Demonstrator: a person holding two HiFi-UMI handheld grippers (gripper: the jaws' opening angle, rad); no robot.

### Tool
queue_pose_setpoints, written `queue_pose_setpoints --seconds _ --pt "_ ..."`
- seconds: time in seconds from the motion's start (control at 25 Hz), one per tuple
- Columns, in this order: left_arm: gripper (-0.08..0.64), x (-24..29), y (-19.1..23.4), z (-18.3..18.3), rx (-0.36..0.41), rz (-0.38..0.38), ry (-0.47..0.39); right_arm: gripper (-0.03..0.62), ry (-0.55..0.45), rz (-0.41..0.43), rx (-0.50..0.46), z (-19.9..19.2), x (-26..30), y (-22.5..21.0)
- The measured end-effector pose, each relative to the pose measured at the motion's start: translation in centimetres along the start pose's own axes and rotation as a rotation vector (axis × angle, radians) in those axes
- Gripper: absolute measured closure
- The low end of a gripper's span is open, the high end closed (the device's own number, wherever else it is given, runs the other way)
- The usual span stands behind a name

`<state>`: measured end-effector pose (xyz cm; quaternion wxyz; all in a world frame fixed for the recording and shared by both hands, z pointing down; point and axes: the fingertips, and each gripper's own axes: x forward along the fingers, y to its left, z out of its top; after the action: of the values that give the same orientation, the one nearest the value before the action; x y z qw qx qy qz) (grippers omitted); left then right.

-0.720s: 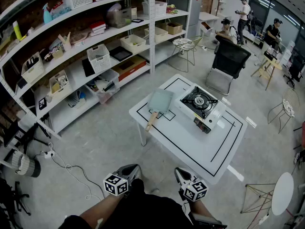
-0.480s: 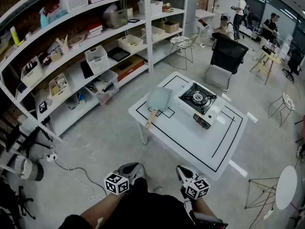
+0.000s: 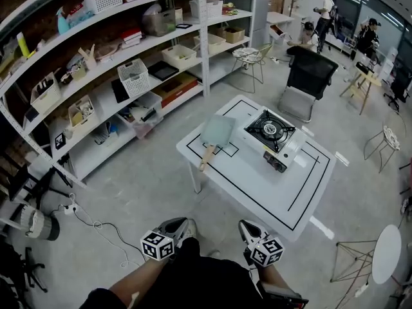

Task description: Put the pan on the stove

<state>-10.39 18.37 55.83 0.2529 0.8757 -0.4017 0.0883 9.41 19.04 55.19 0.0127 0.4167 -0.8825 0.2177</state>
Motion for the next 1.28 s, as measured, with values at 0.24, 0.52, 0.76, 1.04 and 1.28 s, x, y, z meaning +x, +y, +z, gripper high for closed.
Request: queue_pose_setpoints --seconds 0.24,0.52,0.76,1.04,1.28 --pt "0.551 -0.3 -0.1 0.6 0.004 0.005 -0.015 0.566 0.002 0.0 0.003 0.2 0.4 0.0" --pt "0.551 -0.2 0.7 1.0 0.004 0.029 -0.023 0.566 0.006 -0.001 0.009 0.3 1.1 -0.6" --pt "0.551 0.9 1.5 1.6 0.001 0.025 -0.015 0.566 0.01 -0.01 0.011 0.9 2.3 -1.7" --pt "0.551 5.1 2.4 3.0 0.001 -0.022 0.005 0.566 0.034 -0.043 0.028 1.7 3.4 -3.9" --pt "0.551 8.6 4.0 5.3 0.007 -0.054 0.008 0.566 0.054 -0.084 0.031 3.0 5.2 -6.5"
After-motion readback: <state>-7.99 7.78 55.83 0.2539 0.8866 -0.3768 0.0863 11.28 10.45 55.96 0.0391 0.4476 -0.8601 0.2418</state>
